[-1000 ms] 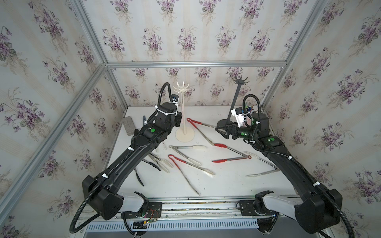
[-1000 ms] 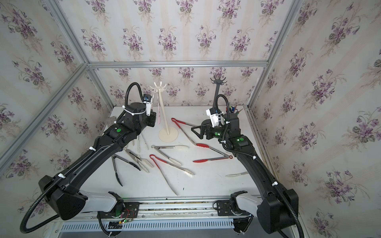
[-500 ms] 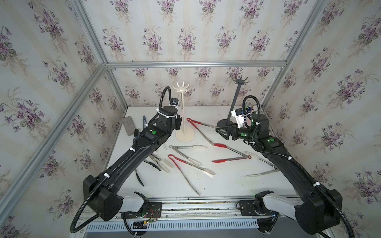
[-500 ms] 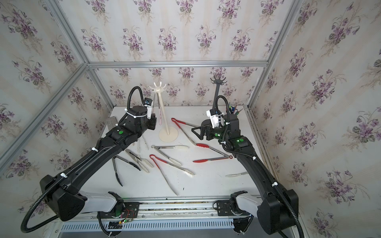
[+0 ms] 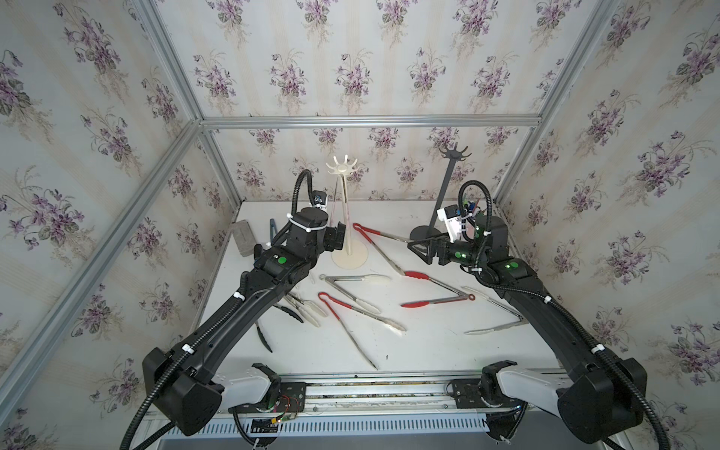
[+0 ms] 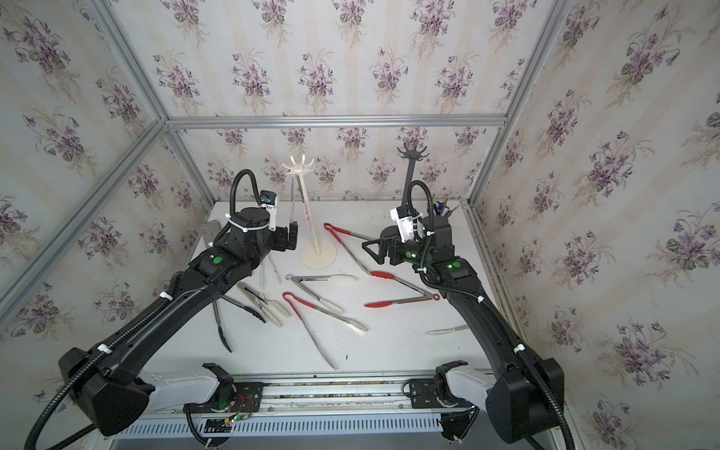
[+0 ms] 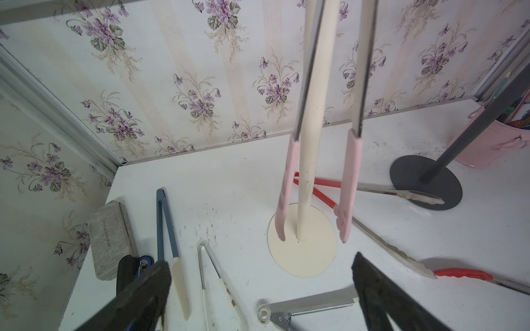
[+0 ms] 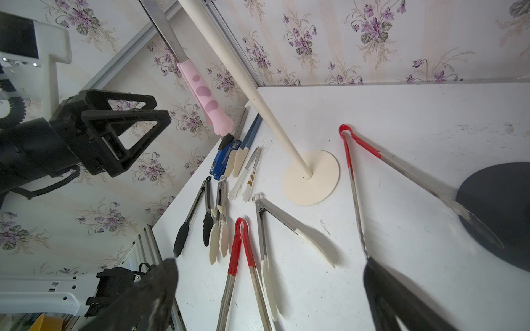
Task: Hang food tongs on kitchen utensil racks
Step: Hang the food tongs on the rack, then pick up the food tongs from the center of the board.
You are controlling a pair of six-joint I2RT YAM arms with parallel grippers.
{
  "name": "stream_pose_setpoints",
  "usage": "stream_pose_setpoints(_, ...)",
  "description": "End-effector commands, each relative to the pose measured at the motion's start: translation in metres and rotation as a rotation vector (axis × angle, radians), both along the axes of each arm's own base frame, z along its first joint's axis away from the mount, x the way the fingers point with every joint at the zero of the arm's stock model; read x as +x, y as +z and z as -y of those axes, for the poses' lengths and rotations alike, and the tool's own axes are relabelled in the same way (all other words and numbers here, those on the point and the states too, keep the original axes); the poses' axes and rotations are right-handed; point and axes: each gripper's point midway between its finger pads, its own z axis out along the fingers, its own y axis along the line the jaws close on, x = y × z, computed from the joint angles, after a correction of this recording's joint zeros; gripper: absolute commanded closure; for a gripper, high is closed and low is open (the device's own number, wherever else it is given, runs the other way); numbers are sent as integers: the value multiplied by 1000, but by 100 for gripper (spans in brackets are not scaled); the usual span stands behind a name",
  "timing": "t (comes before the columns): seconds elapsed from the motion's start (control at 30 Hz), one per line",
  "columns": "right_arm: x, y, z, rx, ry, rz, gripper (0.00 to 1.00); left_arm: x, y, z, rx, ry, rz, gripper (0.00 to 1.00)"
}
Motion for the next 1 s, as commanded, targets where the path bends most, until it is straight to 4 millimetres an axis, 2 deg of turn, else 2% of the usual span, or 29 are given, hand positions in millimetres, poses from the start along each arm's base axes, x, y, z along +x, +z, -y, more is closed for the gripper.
stream_pose_setpoints(0.0,2,3,-1,1,4,20,0,-8,-4,-14,-57,71,-21,1)
stream_pose_setpoints(0.27,6,-1,-5,6,25,7,0,-28,-41,-49,-149,182,-170,1)
stream_pose_setpoints(0.47,8,-5,-7,5,36,-4,0,-38,-79,-71,-162,266,-318,1)
stream_pose_setpoints(0.7,8,-8,-8,7,41,-11,0,-45,-114,-86,-161,323,-449,1)
stream_pose_setpoints(0.97,5,-7,-8,11,46,-4,0,-47,-150,-94,-132,358,-587,2)
